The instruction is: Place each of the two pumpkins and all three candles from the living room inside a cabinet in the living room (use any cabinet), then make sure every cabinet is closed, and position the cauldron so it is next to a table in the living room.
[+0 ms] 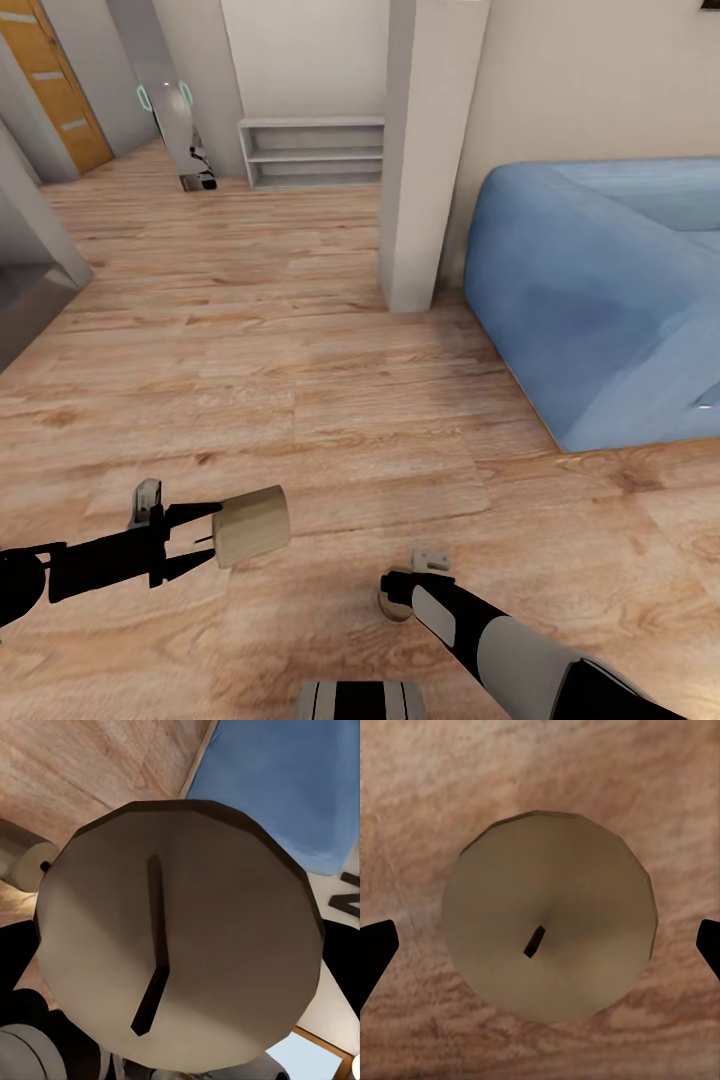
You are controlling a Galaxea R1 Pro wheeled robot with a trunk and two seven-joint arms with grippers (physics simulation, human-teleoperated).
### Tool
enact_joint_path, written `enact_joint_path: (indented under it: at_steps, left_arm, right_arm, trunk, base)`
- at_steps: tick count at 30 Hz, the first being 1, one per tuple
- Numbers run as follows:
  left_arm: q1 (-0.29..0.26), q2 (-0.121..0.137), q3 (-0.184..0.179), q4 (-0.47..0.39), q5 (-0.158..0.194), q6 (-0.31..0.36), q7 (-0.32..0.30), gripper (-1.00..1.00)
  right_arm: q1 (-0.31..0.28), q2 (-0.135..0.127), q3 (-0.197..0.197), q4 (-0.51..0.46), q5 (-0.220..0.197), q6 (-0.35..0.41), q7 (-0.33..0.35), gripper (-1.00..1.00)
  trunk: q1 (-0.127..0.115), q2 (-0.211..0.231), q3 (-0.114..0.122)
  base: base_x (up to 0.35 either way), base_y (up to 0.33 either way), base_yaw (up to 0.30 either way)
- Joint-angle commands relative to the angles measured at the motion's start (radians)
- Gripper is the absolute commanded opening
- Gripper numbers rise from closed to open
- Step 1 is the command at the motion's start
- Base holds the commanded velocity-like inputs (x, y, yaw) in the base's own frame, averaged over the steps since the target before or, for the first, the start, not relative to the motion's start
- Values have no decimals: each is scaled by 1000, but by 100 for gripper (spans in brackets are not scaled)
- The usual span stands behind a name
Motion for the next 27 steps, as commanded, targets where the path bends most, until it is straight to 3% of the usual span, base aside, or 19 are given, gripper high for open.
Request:
enact_joint_path:
  at_steps: [1,27]
  left_arm:
    - [0,1,-1,0,12,0,9,-100]
    - [2,4,1,-2,13,0,9,-100]
  right_arm:
    - [-1,0,7,-2,-5,4,-7,100]
    - [-1,0,7,-3,-5,3,-7,100]
  trunk:
    - [0,0,-1]
    - [0,0,-1]
  base:
    - [0,0,0]
    - [35,0,0]
